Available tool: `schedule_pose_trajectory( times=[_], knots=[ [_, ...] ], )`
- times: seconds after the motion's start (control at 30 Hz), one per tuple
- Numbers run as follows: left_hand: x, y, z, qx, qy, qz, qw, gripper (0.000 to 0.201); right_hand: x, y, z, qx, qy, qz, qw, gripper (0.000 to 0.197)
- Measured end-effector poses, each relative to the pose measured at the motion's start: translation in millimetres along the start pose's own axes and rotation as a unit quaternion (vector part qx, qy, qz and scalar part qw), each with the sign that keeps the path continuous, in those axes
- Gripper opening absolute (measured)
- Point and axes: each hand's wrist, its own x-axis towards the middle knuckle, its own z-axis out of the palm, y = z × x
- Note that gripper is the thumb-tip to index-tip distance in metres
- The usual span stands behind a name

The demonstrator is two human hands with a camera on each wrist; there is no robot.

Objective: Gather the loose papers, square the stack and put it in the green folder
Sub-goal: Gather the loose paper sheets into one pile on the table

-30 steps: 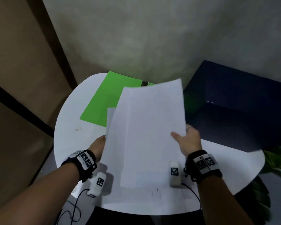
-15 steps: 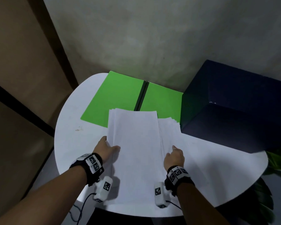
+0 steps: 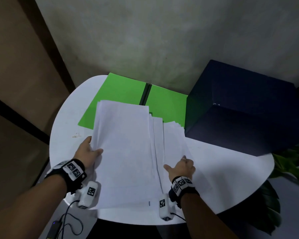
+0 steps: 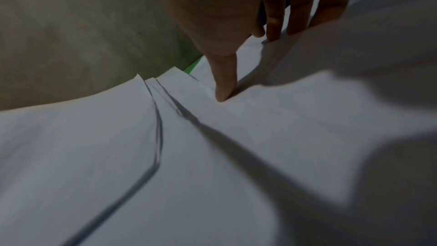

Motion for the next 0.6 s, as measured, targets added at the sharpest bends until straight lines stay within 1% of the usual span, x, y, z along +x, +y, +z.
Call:
schedule_pose_trajectory(
  times=[0.07, 0.17, 0.23, 0.33, 0.4, 0.43, 0.47, 0.53, 0.57, 0.6],
  knots=[
    [1.4, 1.4, -8.2, -0.001, -0.001, 0.01, 1.0, 0.037, 1.4, -4.7, 3.6, 0.048, -0.012, -0.011, 0.999, 0.091],
    [-2.0, 8.2, -8.2, -0.01, 0.003, 0.015, 1.0, 0.036, 4.3, -11.6, 2.4, 0.137, -0.029, 0.02, 0.99, 0.077],
    [-2.1, 7.3, -7.6, -0.011, -0.001, 0.017, 1.0, 0.038, 4.6, -12.9, -1.4, 0.171, -0.034, 0.028, 0.984, 0.071],
    [-0.6, 2.0, -8.7, -0.004, -0.002, 0.014, 1.0, 0.04, 3.4, -11.6, -12.0, 0.211, -0.032, 0.028, 0.976, 0.061],
    [-1.0, -0.4, -9.7, -0.006, -0.006, 0.009, 1.0, 0.04, 1.8, -10.5, -26.2, 0.254, -0.024, 0.012, 0.967, 0.05],
    [-1.5, 0.1, -9.6, -0.005, -0.012, 0.006, 1.0, 0.04, 1.3, -10.3, -35.8, 0.272, -0.009, -0.003, 0.962, 0.045],
    [-1.5, -0.8, -9.5, -0.006, -0.018, 0.004, 1.0, 0.041, 0.3, -10.4, -48.5, 0.275, 0.018, -0.023, 0.961, 0.044],
    [-1.5, -0.3, -6.9, -0.003, -0.03, -0.003, 1.0, 0.042, -2.9, -14.1, -82.9, 0.247, 0.091, -0.081, 0.961, 0.044],
    [-0.9, -1.1, -4.2, 0.005, -0.037, -0.007, 0.999, 0.042, -6.0, -17.1, -104.1, 0.252, 0.128, -0.114, 0.952, 0.04],
    [-0.9, -1.9, -0.4, 0.011, -0.044, -0.009, 0.999, 0.041, -10.1, -20.3, -124.7, 0.274, 0.16, -0.145, 0.937, 0.032]
  ],
)
